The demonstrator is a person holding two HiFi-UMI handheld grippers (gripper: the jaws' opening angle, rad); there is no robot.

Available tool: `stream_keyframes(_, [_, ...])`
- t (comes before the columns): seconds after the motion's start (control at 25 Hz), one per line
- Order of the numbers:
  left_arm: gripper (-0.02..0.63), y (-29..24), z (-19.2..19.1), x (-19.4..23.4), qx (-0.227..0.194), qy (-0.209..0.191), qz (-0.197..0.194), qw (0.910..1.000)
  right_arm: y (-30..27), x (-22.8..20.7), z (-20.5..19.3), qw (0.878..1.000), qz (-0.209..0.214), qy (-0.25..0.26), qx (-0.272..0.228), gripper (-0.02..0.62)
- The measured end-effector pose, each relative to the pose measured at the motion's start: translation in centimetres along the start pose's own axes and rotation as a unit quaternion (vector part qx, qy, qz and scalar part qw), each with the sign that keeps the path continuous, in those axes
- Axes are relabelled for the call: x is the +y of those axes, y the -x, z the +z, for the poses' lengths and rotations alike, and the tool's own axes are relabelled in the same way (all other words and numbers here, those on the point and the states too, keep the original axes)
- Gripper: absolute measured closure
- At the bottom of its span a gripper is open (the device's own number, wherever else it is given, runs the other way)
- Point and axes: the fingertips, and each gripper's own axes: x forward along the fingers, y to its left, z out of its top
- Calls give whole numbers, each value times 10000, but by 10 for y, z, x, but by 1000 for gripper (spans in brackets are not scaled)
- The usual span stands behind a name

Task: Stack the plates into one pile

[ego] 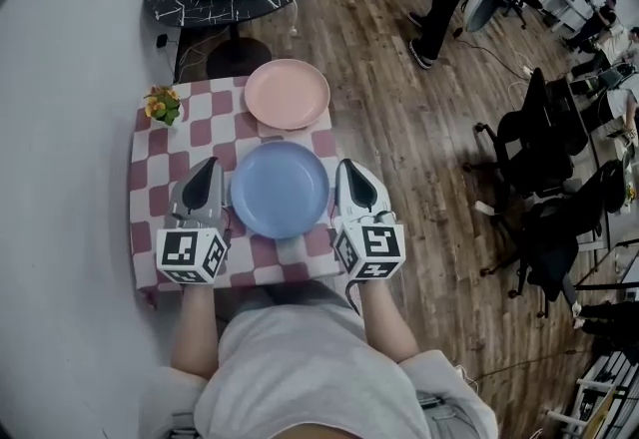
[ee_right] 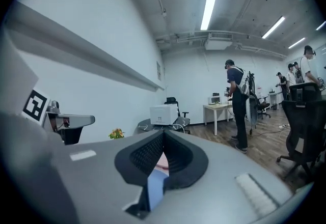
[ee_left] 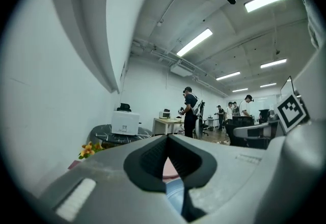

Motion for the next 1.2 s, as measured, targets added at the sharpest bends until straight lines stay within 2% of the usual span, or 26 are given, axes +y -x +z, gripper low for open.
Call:
stream_keyframes(0.2, [601, 10, 45, -8, -553, -168, -134, 9982, 15, 8, 42, 9980, 13, 133, -611, 595])
stream_keyframes(0.36, [601, 14, 69, -10, -894, -308, -150, 9954, 19, 14, 62, 9954, 52, 353, -888, 595])
stream_keyframes(0.52, [601, 10, 80, -10, -969, -299, -233, 9946, 16, 13, 74, 9932, 49, 545, -1029, 595])
stream_keyframes(0.72, [601, -3, 103, -11, -1030, -522, -472, 9922, 6, 9, 94, 9916, 197, 548, -1151, 595])
stream_keyframes(0.84, [601, -18, 120, 3, -1192, -272, -537, 9910, -4, 13, 110, 9891, 400, 534, -1310, 595])
stream_keyframes(1.0, [601, -48, 128, 23, -1042, -290, -550, 9926, -27, 6, 120, 9912, 455, 180, -1233, 595])
stream_keyframes(1.2, [601, -104, 126, 44, -469, -377, -688, 9958, -66, -14, 125, 9969, 316, -189, -693, 594])
